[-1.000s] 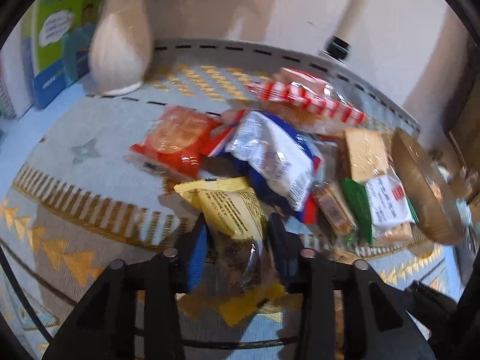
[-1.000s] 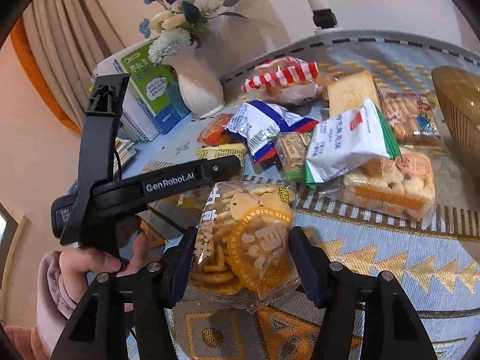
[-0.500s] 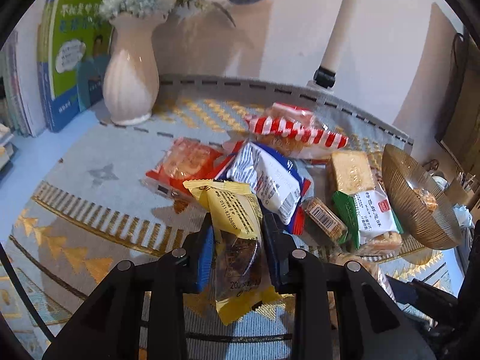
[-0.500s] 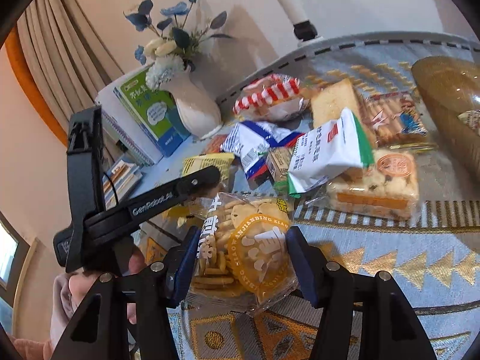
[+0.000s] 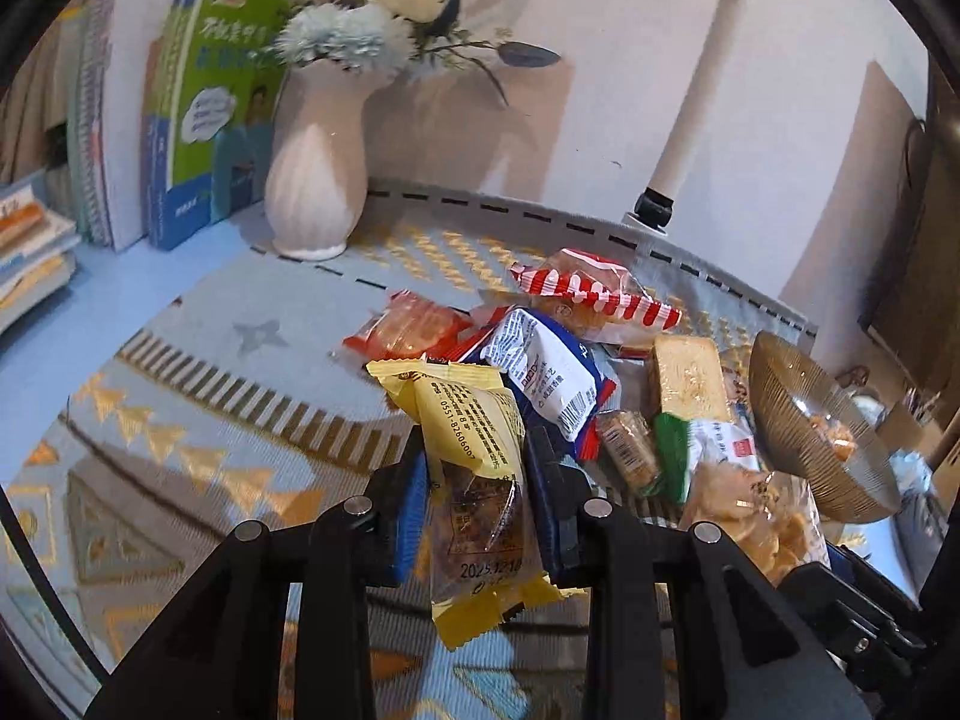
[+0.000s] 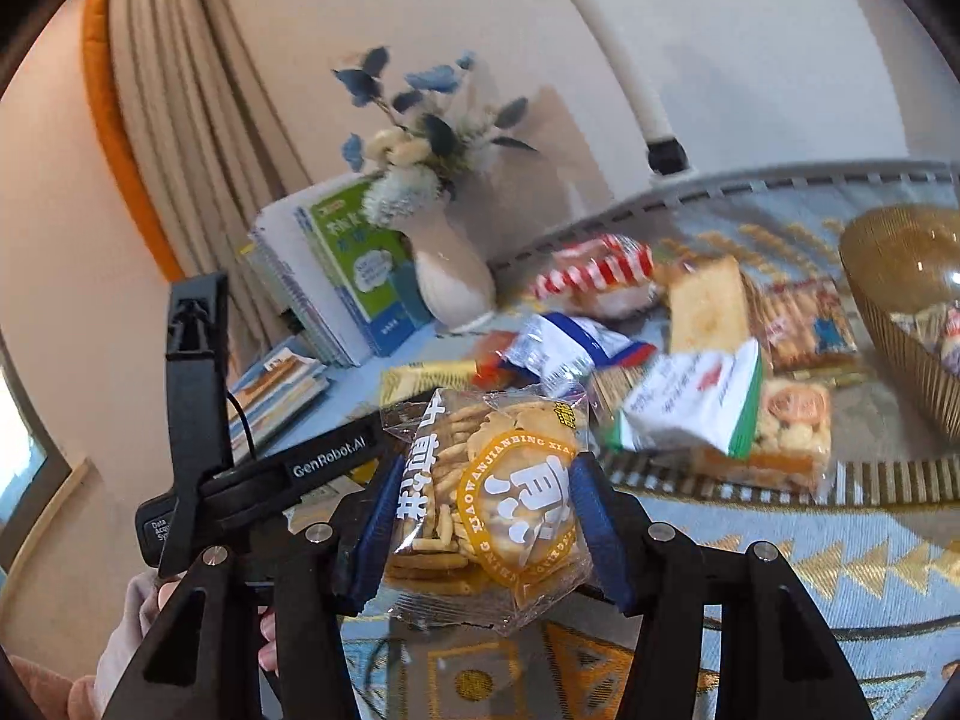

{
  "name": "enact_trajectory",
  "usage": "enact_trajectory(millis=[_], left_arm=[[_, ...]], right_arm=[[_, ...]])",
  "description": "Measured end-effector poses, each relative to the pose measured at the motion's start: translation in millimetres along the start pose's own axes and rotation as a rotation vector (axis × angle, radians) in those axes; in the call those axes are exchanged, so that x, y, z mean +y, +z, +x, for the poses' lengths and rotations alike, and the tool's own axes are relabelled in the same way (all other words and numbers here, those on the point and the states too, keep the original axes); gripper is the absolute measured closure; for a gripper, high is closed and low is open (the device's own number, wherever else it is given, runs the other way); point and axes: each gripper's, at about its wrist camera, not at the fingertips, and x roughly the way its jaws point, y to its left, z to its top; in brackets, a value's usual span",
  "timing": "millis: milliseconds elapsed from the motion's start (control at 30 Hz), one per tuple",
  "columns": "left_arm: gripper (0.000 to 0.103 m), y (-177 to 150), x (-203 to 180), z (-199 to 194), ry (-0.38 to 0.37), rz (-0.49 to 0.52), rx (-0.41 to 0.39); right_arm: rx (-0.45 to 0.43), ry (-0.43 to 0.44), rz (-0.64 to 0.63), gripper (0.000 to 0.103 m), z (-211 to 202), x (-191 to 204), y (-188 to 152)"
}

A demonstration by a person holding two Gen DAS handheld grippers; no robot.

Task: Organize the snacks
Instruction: 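Grasp the yellow wrapped pastry with the left tool while the right tool grasps the round cracker bag, then carry both snacks to the amber glass bowl and release them inside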

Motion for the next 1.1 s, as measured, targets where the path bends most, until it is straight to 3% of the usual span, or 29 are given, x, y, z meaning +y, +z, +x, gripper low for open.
enact_trajectory(millis=[300,600,833,1100], left_arm=[[0.076,19.8,-19.3,-14.6,-0.045,-0.008,-0.008],[0.076,65.3,-85.7,-5.9,-0.144,0.055,-0.022],[0.076,87.6,-170.2,18.0,-0.265,0.155,-0.027],[0.075,84.2,-255.2,76.2,-0.405,0.236,0.064]], right_arm=[[-0.077,-0.004,0.042,0.048,-21.9,-6.8,16.1],[-0.139,-0.053,0.004,0.048,-77.2,-14.3,84.4],[-0.166,-0.172,-0.011,0.048,-112.9,-63.3,144.4],[-0.144,-0.312,0.081,0.048,-123.9,-151.3,165.5]])
